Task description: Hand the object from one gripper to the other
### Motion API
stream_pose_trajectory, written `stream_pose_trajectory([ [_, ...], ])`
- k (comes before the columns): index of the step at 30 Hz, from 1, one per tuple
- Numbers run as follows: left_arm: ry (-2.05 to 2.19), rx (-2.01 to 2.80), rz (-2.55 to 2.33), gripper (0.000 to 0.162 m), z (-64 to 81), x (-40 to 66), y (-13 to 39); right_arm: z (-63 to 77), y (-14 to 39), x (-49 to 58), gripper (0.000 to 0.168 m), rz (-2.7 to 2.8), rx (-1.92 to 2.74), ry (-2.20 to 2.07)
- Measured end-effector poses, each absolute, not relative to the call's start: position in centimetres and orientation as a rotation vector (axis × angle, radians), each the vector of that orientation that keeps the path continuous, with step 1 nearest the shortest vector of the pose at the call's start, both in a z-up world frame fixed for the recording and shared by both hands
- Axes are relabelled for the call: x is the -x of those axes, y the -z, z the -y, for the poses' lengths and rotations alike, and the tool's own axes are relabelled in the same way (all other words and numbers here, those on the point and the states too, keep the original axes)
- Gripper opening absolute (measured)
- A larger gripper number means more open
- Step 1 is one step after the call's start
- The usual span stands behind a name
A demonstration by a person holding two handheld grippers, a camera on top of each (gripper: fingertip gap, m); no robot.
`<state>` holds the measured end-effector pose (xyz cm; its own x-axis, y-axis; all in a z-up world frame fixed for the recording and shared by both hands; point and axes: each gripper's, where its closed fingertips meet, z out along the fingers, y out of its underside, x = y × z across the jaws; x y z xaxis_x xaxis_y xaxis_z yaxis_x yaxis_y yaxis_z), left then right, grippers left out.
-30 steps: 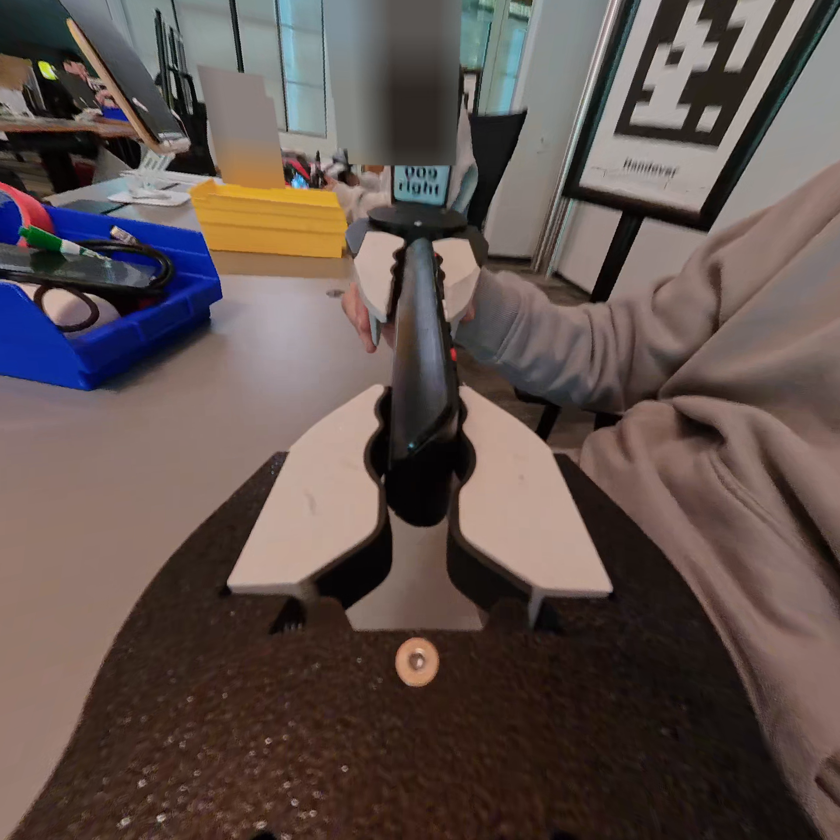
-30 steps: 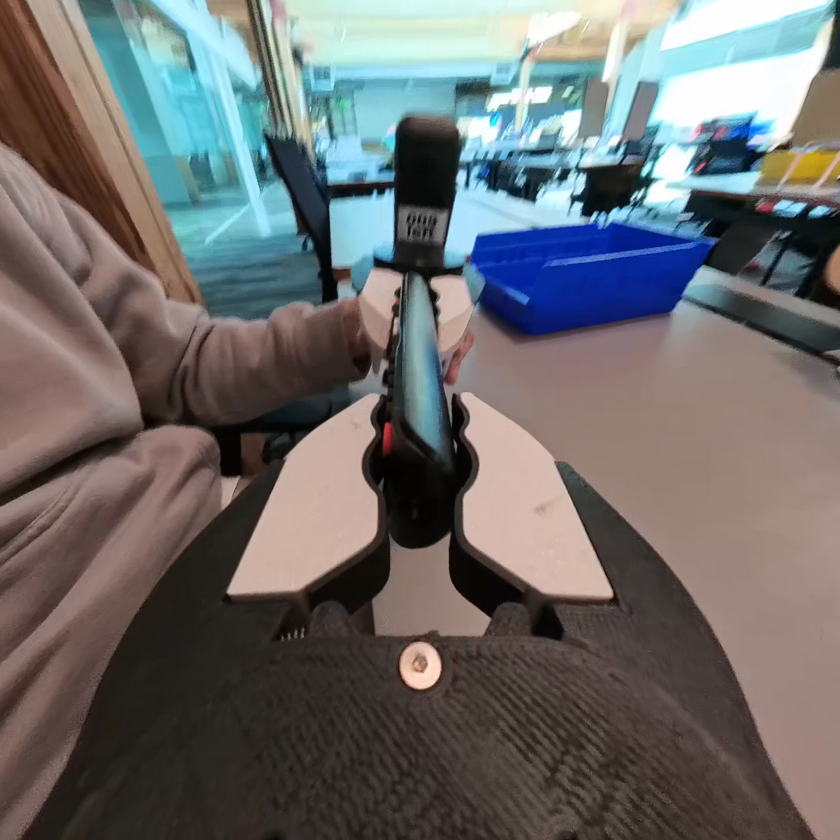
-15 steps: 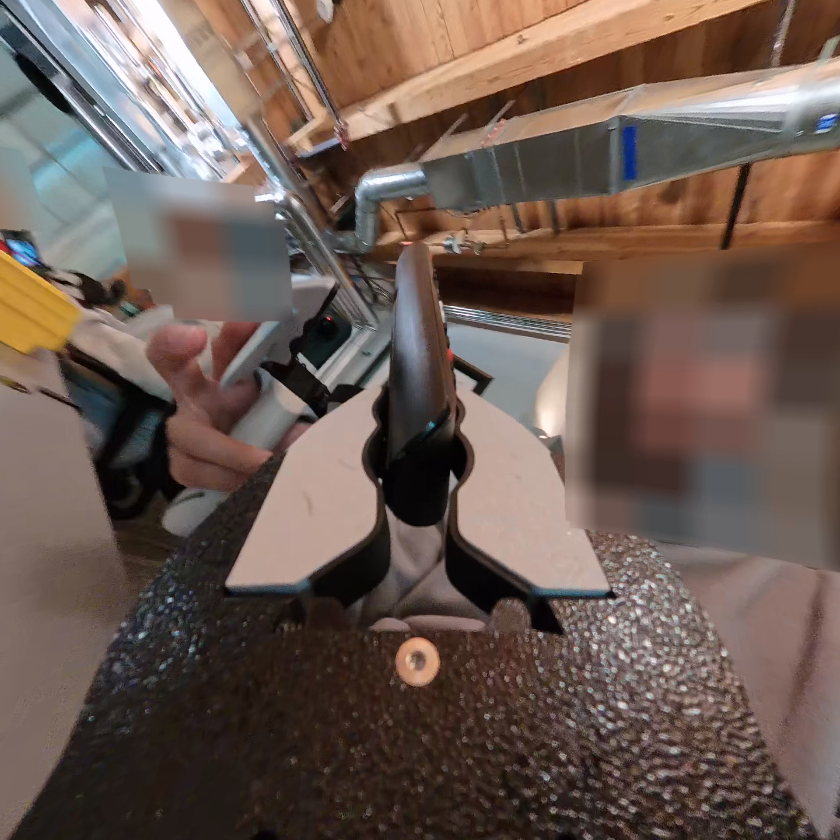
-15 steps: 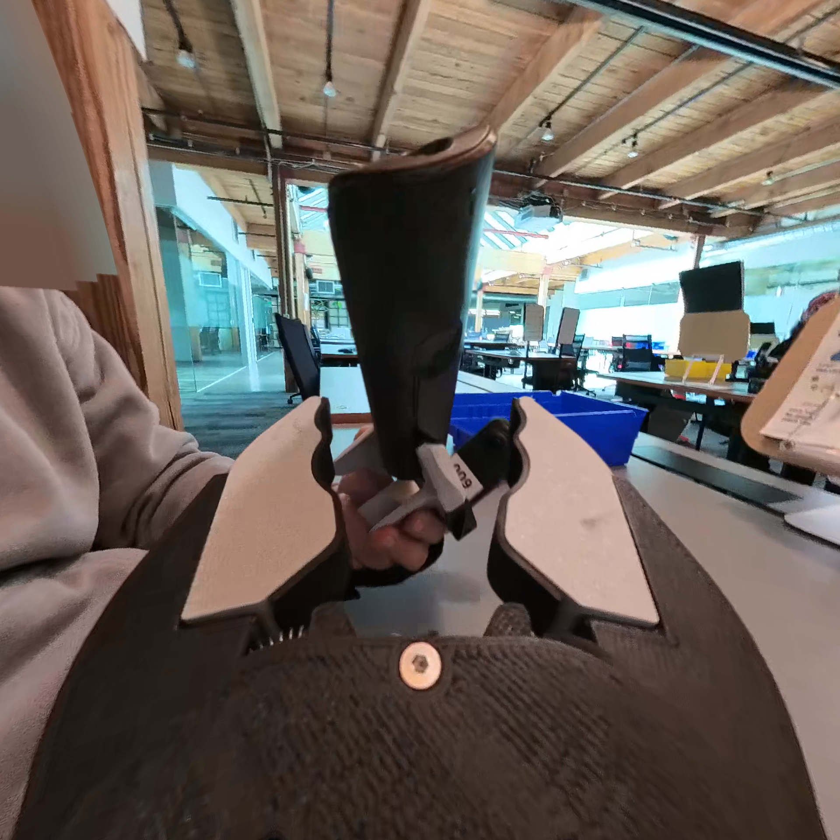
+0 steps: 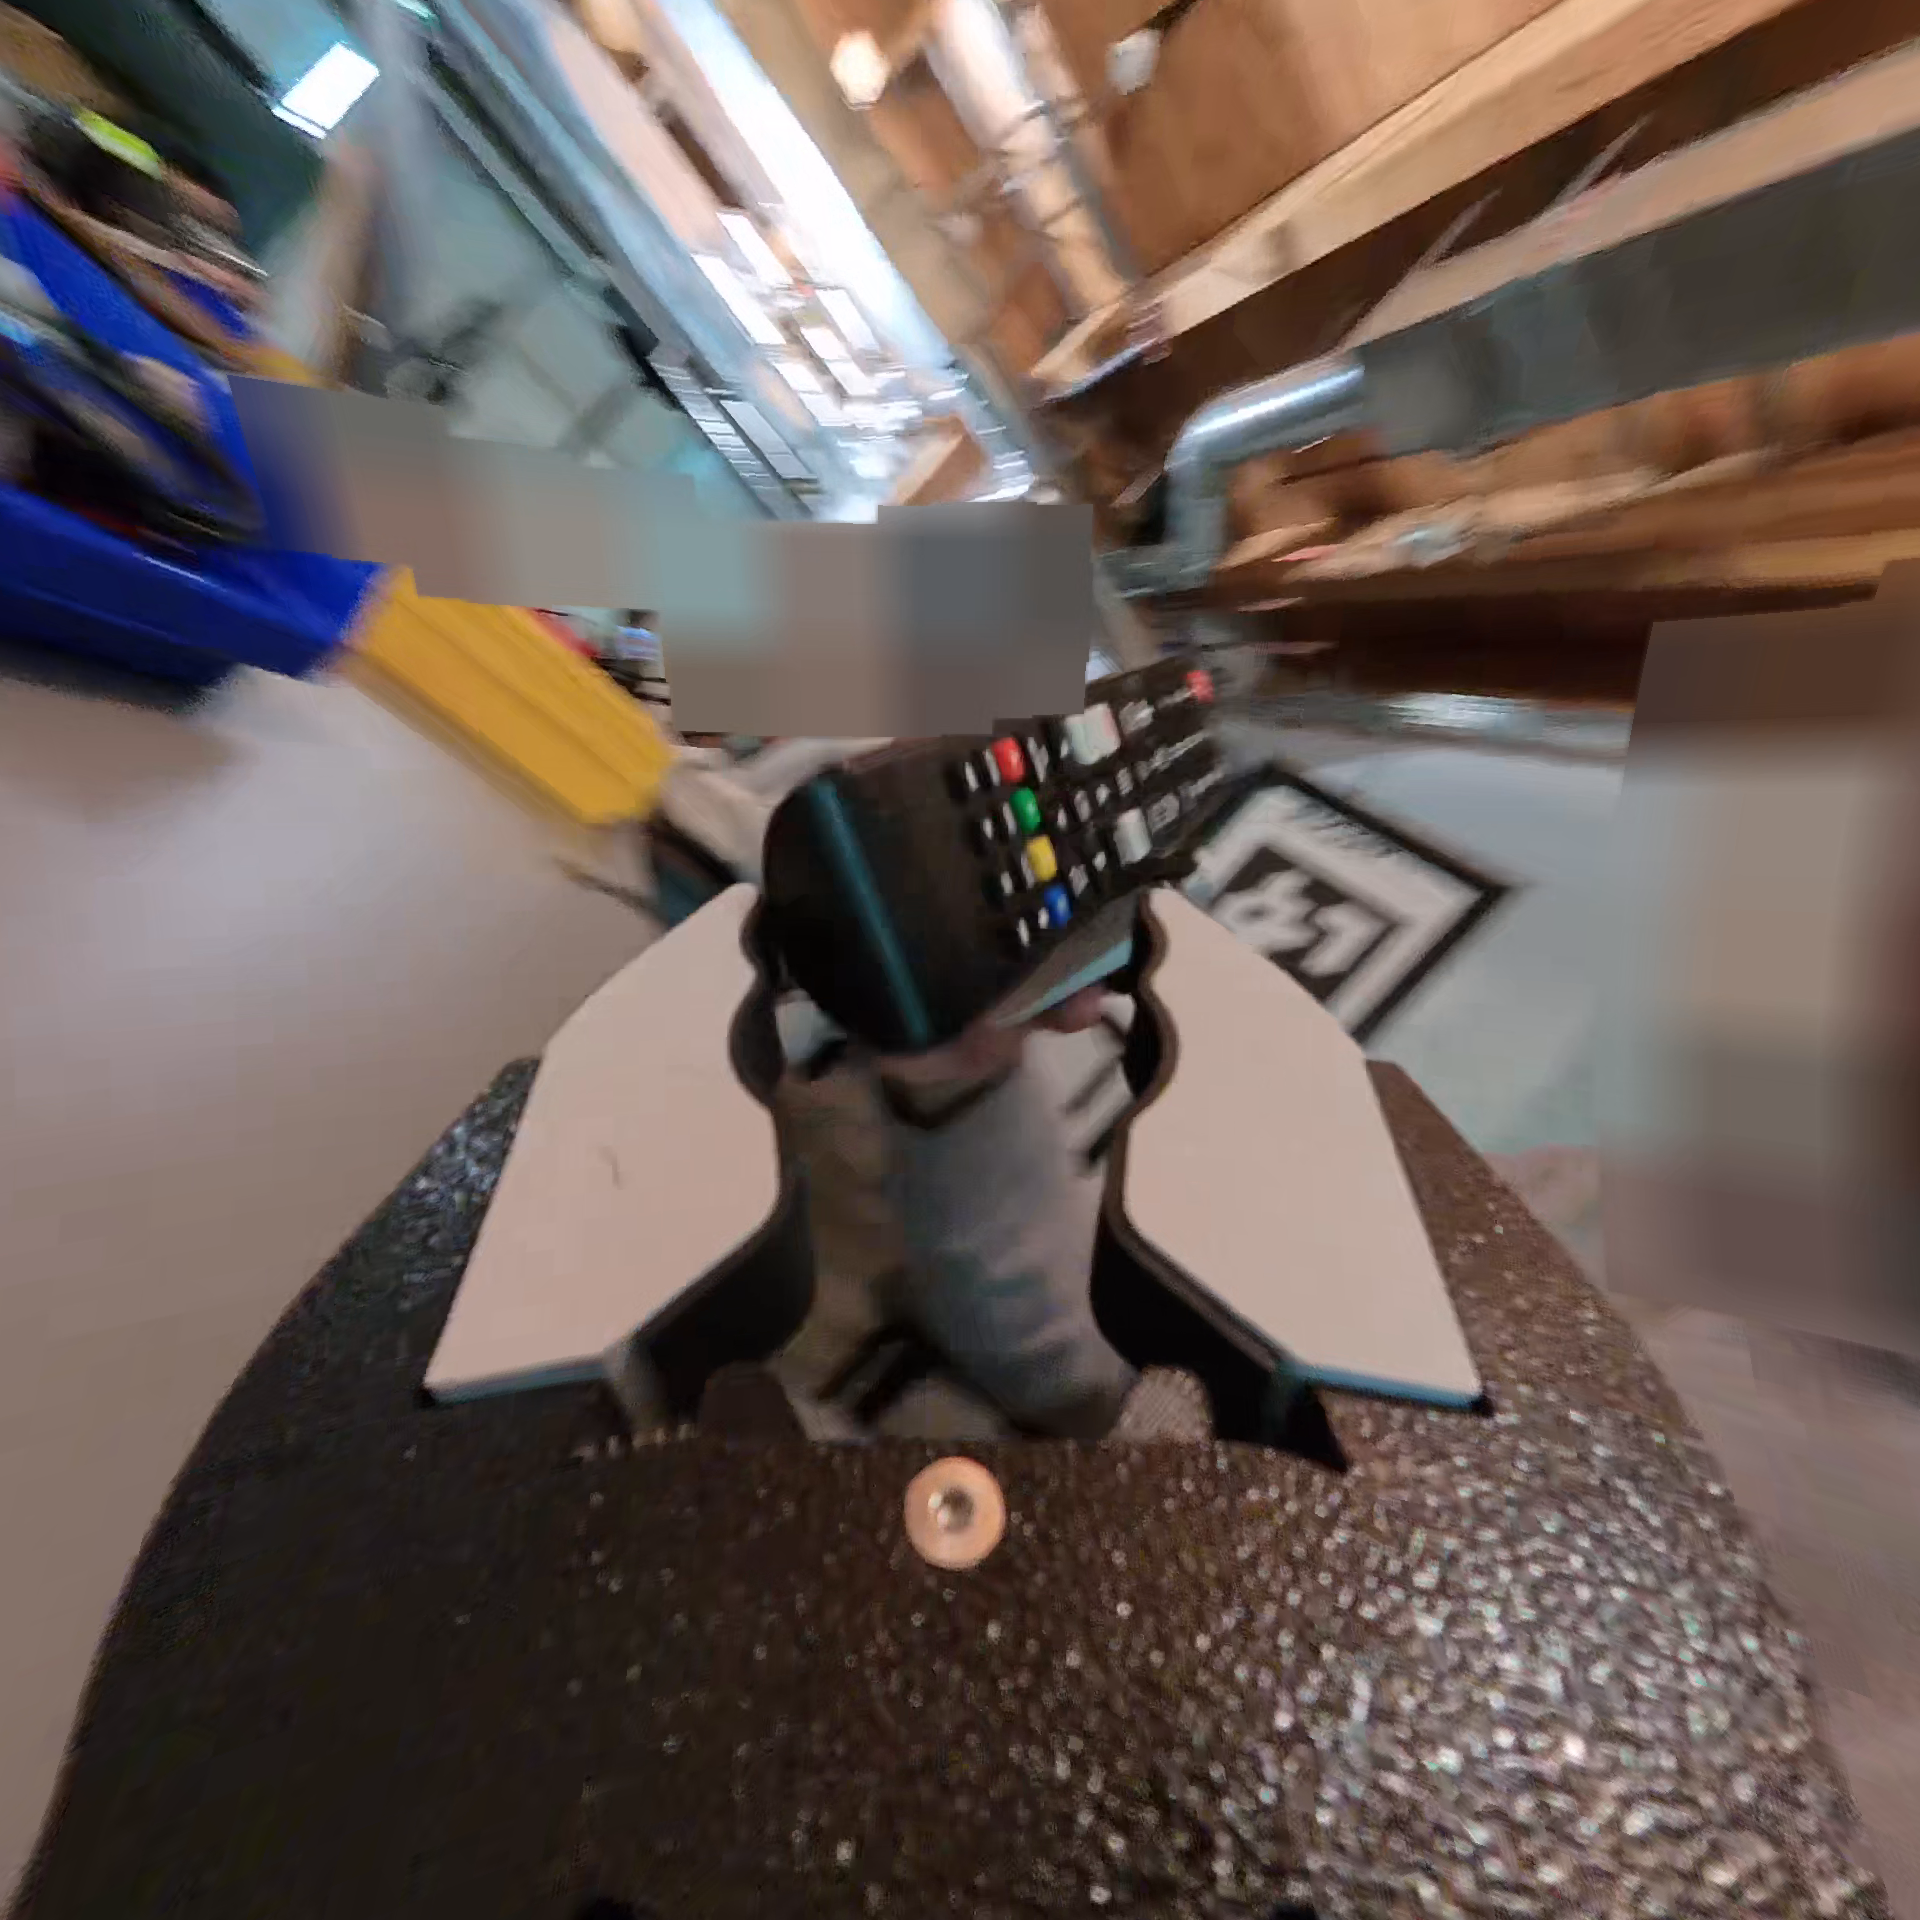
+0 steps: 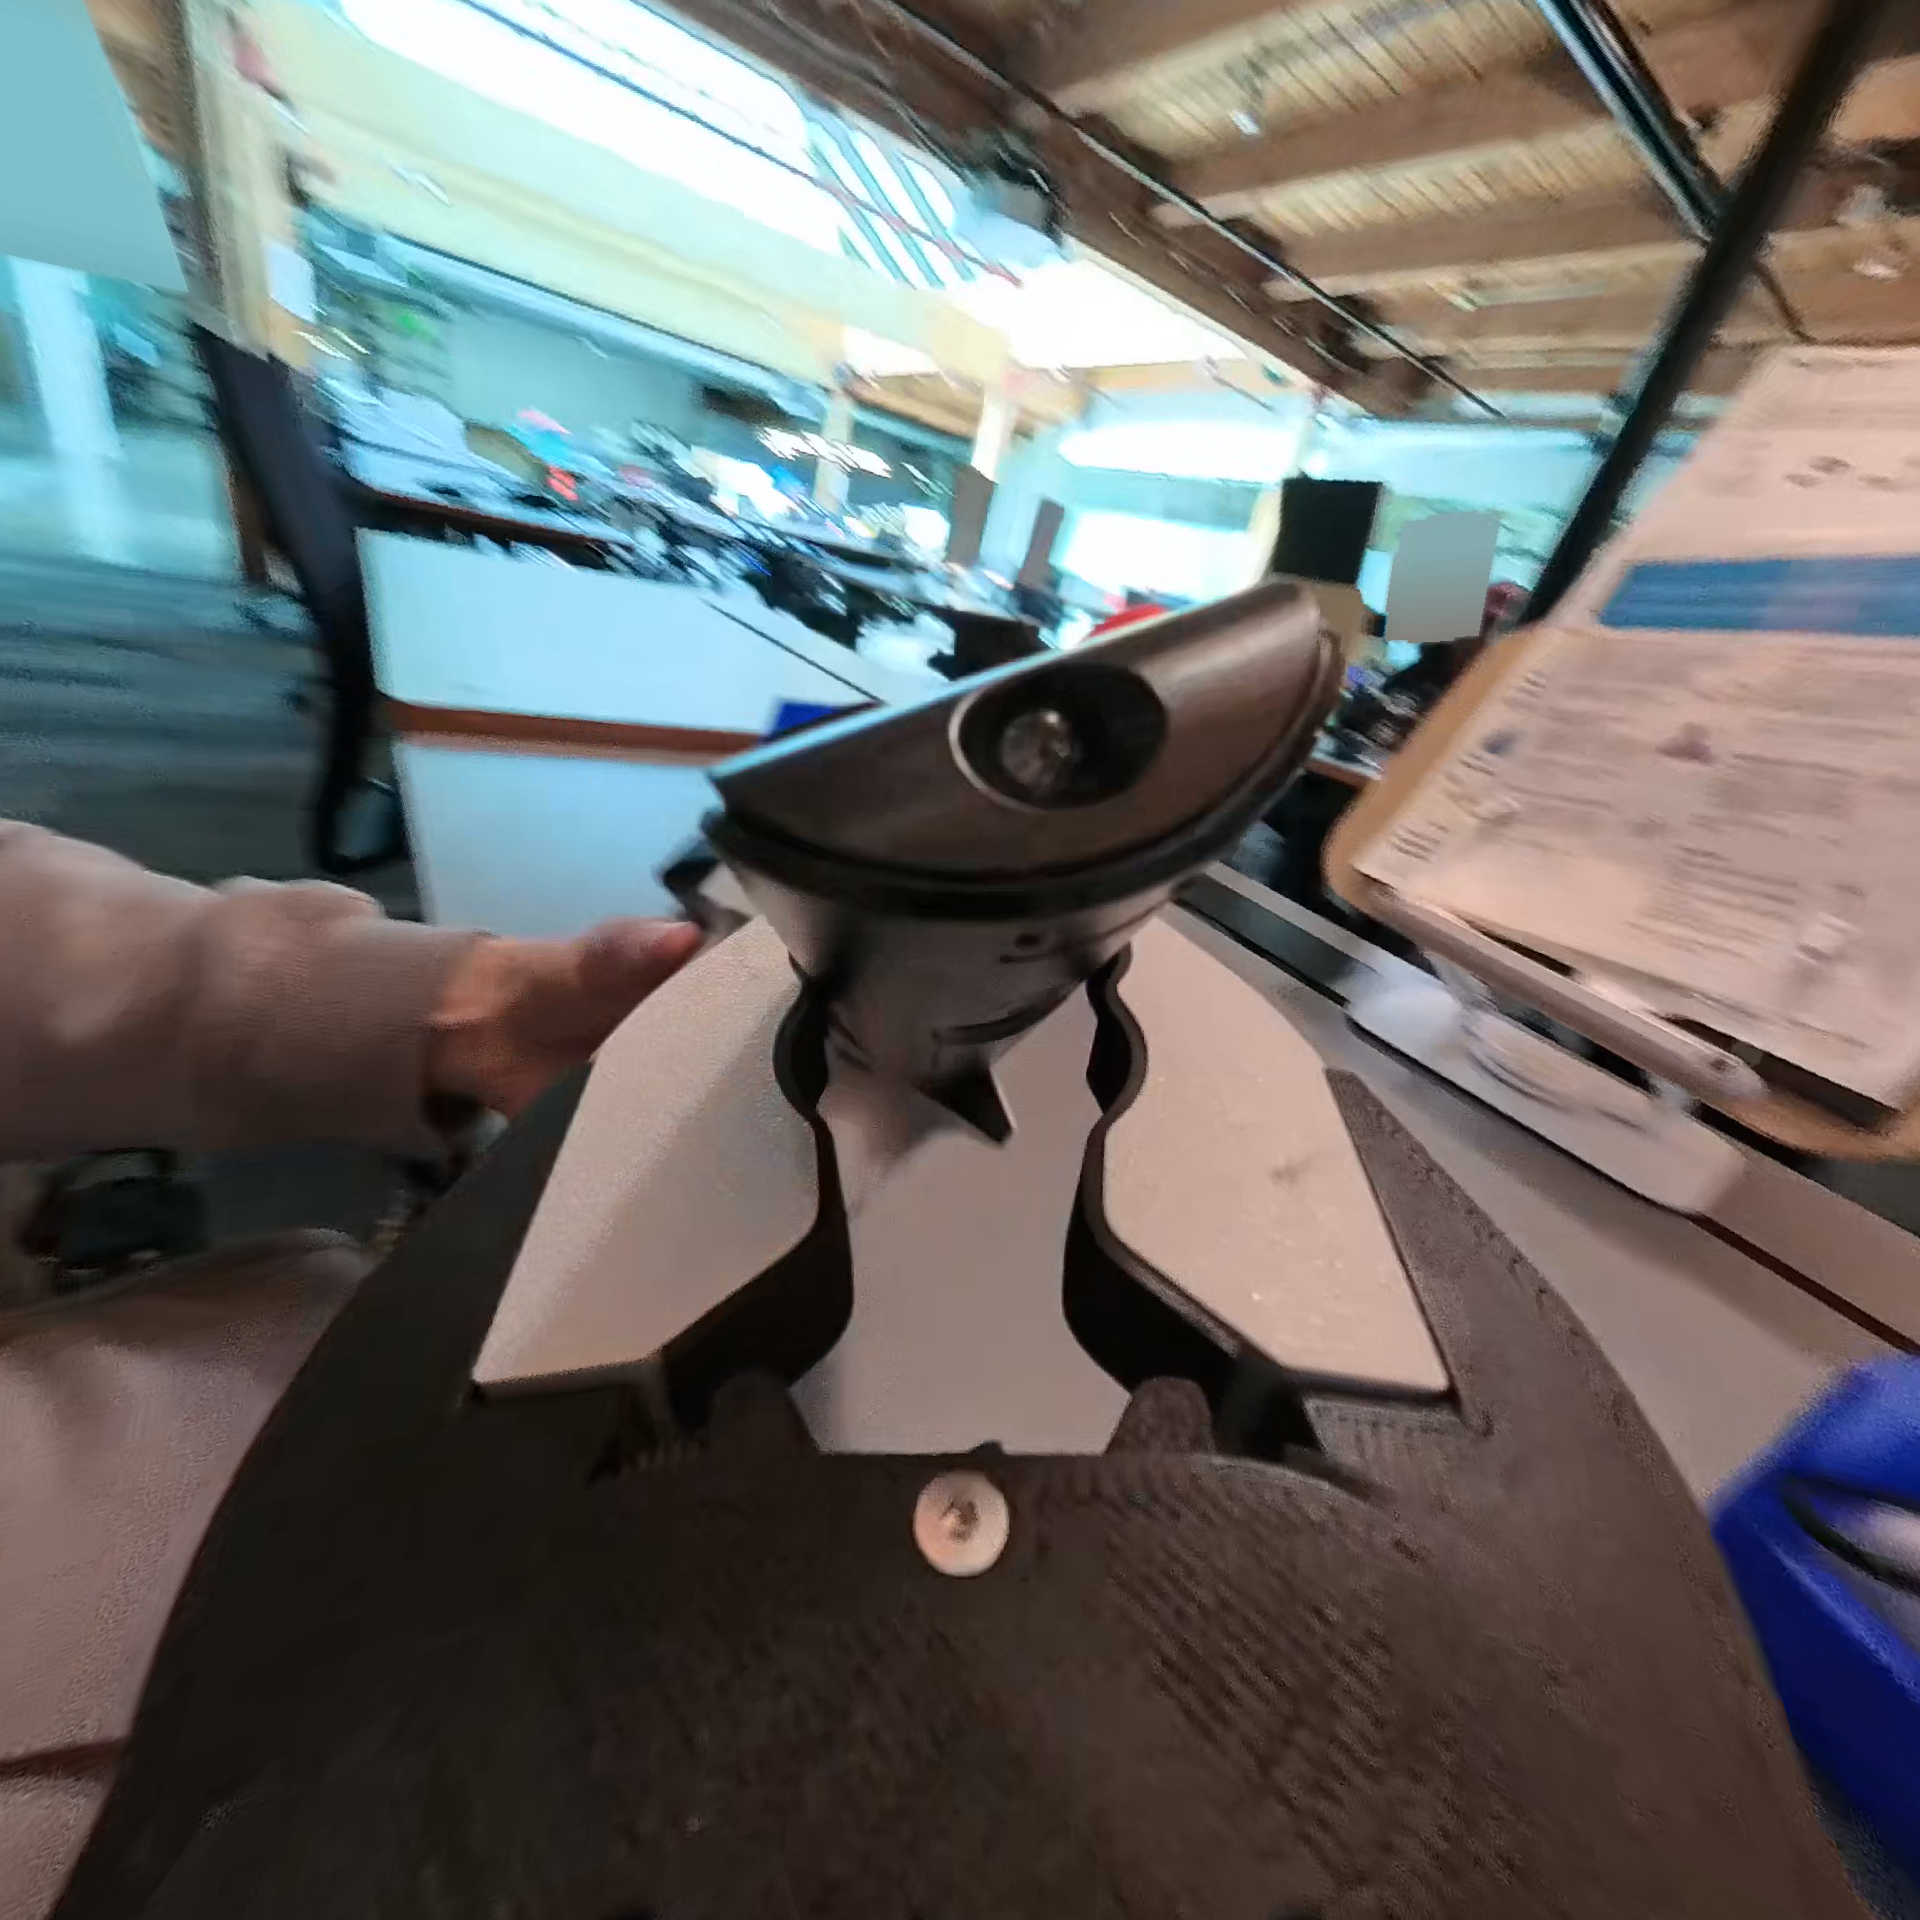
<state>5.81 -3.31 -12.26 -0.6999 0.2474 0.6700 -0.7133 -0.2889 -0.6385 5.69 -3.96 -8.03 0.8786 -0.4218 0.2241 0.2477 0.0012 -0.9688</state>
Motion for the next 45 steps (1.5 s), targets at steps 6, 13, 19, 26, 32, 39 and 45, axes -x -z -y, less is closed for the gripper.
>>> stream_pose_trajectory([
  [6, -2.472, -0.491, 2.294, 0.069, 1.5, -7.4, 11.2, 5.3, 11.2, -8.7, 0.049, -0.316, 1.796, 0.822],
  [13, -2.517, -0.061, 2.47, 0.067, 3.0, -2.7, 8.4, 2.4, 14.5, -6.8, 0.049, -0.139, 2.019, 0.829],
  [19, -2.387, 0.225, 2.623, 0.066, 4.5, 0.2, 8.9, 1.3, 14.3, -5.8, 0.049, -0.041, 2.046, 0.919],
  [26, -2.44, 0.23, 2.723, 0.05, 4.2, -0.2, 7.9, 0.7, 13.6, -5.3, 0.049, -0.004, 1.999, 0.924],
  [32, -2.635, -0.046, 2.249, 0.049, 2.3, -0.5, 4.3, 0.6, 11.5, -5.0, 0.064, 0.028, 1.801, 0.906],
  [39, -2.605, -0.149, 1.658, 0.049, -0.1, -0.3, 1.8, -0.1, 11.3, -3.5, 0.082, -0.008, 1.693, 0.582],
  [45, -2.709, -0.286, 1.655, 0.049, 0.2, -1.4, 1.7, -0.9, 12.6, -3.6, 0.052, 0.028, 1.742, 0.662],
])
